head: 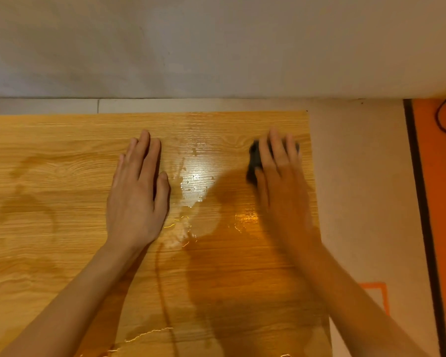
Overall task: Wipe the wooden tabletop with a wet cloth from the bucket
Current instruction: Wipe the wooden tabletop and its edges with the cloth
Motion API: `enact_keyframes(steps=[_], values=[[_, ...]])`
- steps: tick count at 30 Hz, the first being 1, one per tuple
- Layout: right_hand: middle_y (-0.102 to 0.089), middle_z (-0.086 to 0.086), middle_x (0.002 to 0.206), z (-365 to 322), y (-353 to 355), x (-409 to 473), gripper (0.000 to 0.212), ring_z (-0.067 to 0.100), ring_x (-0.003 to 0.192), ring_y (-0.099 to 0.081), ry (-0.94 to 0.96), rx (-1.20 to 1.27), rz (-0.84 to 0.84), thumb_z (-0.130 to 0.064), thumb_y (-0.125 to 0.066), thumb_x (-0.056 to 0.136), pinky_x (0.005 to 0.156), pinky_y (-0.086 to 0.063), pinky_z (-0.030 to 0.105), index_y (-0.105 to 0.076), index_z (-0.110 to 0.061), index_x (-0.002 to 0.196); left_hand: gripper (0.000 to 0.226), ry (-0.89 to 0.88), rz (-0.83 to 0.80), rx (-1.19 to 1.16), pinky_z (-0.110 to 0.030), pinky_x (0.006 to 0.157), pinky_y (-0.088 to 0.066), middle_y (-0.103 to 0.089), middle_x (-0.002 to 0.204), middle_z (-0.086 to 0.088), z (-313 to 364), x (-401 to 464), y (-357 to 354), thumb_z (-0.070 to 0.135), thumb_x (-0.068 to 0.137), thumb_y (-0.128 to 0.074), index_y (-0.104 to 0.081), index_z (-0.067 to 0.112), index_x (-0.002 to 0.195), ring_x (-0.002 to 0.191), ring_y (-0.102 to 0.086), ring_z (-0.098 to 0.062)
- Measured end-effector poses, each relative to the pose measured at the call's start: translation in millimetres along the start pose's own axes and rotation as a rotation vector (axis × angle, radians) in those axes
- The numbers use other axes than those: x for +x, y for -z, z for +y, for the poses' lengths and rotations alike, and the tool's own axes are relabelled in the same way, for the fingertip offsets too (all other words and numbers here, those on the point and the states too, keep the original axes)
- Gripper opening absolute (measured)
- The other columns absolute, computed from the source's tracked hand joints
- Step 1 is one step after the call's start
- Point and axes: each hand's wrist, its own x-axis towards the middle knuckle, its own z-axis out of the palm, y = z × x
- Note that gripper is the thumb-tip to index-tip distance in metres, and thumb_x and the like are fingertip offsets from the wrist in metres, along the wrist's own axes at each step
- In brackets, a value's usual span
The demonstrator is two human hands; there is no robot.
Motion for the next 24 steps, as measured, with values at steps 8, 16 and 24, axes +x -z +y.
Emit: enact_keyframes(steps=[8, 16, 24], values=[[-0.021, 0.017, 0.158, 40, 6, 76, 0.047, 0.038, 0.146, -0.013, -0.096, 0.102, 0.039, -0.021, -0.029, 0.104, 0.119, -0.017, 0.053, -0.032, -0.005, 0.148, 0.056, 0.003, 0.003, 0.001, -0.037, 0.128, -0.007, -0.017, 0.168, -0.004, 0, 5, 1, 0.029, 0.106, -0.031, -0.026, 0.011, 0.159, 0.157, -0.009, -0.019], [-0.016, 0.007, 0.161, 22, 20, -60, 0.051, 0.028, 0.149, -0.005, -0.11, 0.187, -0.036, -0.026, -0.029, 0.102, 0.119, -0.019, 0.054, -0.026, -0.01, 0.15, 0.056, -0.006, 0.013, -0.002, -0.034, 0.128, -0.004, -0.018, 0.168, -0.006, 2, 2, 0, 0.028, 0.106, -0.03, -0.026, 0.009, 0.158, 0.157, -0.01, -0.021], [-0.021, 0.008, 0.16, 18, -4, 73, 0.056, 0.034, 0.148, -0.008, -0.167, 0.115, 0.081, -0.036, -0.037, 0.103, 0.119, -0.015, 0.053, -0.027, -0.009, 0.151, 0.054, -0.012, 0.04, -0.006, -0.035, 0.128, -0.006, -0.02, 0.167, -0.007, 0, 6, 0, 0.027, 0.107, -0.031, -0.028, 0.009, 0.158, 0.157, -0.012, -0.023]])
